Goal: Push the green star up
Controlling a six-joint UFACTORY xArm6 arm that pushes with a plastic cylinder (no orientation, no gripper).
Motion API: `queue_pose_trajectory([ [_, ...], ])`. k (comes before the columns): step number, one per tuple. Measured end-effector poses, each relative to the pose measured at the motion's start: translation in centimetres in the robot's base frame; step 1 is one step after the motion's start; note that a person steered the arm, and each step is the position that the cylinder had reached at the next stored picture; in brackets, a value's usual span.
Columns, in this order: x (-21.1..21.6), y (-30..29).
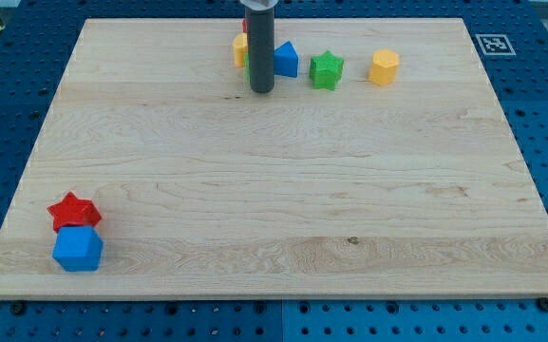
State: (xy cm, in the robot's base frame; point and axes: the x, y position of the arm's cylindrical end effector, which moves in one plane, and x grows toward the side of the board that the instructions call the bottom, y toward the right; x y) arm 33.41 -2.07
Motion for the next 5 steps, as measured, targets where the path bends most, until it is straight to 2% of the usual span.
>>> queue_pose_trajectory([
  [2,-3.5,0.0],
  [3,-2.2,1.4],
  [5,1.0,9.3],
])
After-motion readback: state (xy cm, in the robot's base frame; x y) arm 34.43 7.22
